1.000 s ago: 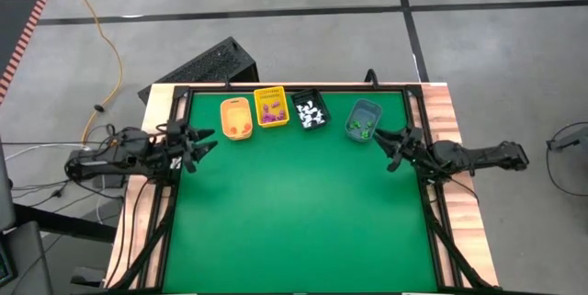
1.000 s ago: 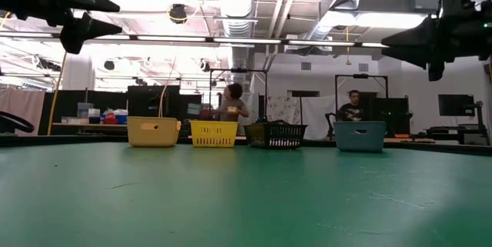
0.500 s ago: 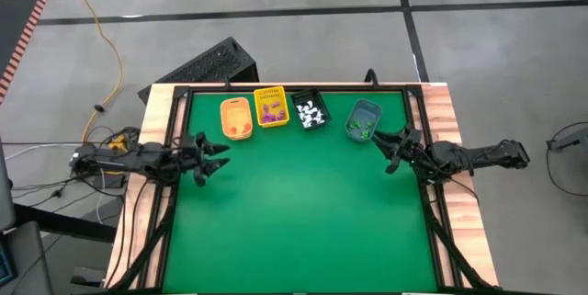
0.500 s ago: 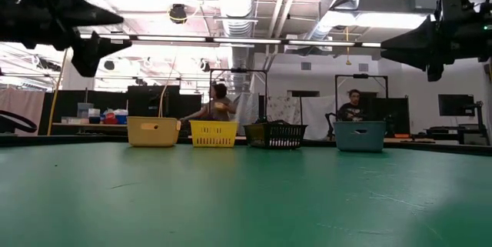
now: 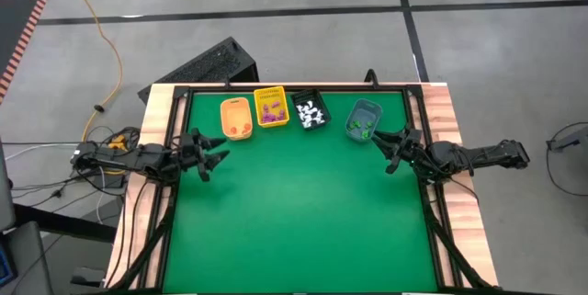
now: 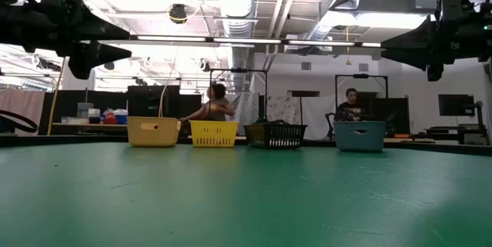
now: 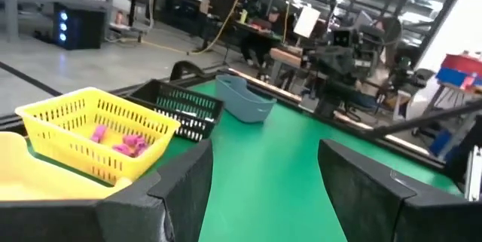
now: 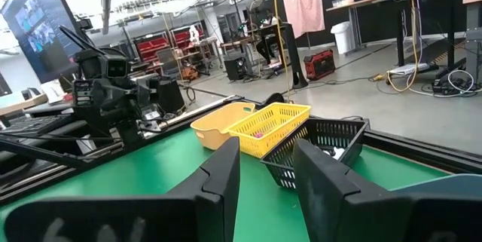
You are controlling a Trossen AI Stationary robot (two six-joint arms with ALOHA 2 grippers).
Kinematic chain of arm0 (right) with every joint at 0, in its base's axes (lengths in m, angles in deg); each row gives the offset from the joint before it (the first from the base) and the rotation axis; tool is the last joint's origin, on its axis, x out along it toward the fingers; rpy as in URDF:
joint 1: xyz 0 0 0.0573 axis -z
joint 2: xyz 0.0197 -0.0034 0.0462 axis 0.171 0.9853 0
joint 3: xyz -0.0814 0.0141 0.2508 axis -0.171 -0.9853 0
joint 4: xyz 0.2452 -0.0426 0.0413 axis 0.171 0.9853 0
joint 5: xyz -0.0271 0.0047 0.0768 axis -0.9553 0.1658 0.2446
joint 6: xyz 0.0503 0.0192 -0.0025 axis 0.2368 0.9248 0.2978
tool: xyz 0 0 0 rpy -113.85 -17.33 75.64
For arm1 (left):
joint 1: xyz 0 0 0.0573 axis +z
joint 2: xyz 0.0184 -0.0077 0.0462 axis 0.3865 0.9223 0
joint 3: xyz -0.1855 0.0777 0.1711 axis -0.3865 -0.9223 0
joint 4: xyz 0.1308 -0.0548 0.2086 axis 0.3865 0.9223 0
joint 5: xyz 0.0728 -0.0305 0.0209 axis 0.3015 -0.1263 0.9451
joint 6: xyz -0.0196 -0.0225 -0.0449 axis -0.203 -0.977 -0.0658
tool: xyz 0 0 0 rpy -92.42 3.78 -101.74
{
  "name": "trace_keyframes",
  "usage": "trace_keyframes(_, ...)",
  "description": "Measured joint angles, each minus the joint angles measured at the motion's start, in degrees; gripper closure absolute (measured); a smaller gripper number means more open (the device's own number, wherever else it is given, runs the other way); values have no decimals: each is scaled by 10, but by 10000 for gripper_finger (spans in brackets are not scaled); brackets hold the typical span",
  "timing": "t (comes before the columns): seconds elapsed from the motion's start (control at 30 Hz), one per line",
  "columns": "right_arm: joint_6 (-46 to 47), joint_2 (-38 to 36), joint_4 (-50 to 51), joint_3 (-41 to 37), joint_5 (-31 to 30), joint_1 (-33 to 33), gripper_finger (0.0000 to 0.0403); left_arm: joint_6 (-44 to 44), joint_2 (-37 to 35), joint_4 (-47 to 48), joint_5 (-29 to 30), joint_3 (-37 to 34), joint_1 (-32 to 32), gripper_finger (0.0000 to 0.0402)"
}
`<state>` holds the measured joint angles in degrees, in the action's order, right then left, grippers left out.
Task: Sort Halloween decoration
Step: Return to Home Position
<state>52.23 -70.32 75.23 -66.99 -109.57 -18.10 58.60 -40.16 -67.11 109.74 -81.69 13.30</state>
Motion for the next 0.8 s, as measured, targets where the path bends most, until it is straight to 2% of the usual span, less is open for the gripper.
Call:
trace_keyframes(0.27, 0, 0, -1, 0, 0, 0, 276, -48, 0, 15, -50, 0, 0, 170)
trace_keyframes(0.8, 0, 0, -1, 0, 0, 0, 276, -48, 0, 16, -52, 0, 0, 170)
